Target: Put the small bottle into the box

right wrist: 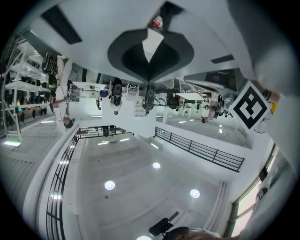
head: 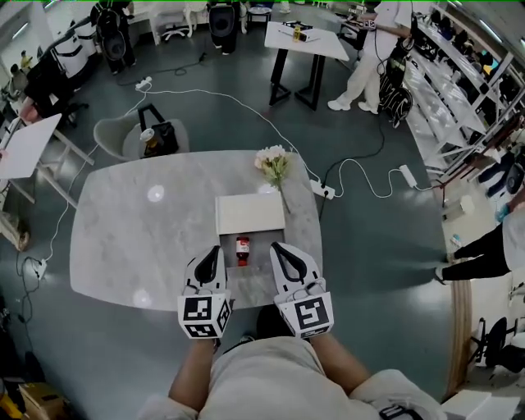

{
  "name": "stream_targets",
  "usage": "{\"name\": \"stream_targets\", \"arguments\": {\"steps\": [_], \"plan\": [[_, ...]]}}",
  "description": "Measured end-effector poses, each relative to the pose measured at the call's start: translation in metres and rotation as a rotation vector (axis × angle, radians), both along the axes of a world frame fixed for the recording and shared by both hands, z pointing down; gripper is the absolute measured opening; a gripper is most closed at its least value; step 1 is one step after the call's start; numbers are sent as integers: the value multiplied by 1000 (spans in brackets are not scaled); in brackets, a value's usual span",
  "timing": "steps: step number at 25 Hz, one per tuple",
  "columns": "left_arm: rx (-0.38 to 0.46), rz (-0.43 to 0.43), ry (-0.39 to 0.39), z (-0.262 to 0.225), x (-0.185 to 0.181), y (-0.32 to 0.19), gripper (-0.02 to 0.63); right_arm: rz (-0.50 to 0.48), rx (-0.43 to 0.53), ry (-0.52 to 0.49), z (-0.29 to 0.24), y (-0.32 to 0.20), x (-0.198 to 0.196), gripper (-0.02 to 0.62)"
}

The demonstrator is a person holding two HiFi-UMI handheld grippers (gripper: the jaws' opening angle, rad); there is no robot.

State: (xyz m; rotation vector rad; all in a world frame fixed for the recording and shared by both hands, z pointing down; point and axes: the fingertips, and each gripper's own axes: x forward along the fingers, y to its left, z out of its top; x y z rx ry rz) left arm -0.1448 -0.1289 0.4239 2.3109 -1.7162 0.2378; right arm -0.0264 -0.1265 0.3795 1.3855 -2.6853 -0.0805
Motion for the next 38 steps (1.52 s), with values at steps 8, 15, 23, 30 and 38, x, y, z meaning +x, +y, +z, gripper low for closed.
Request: {"name": "stream_targets", "arguments": {"steps": [8,15,23,30,38], "plan": [[125,17,68,-49,-3,5,22,12,109,-13,-37,7,-2,25],[216,17,59,-75,-6,4,23,40,136,-6,-45,7,-4,25],[238,23,84,-91,-6,-3,23,41,112,-55,-56,-5,-5,25],[246,17,65,-93,-10,-5,22,0,117,-61,-59,-7,-17,25],[253,7,51,-88,-18,-4,23,-1,100,-61,-53,-8,-21,25]]}}
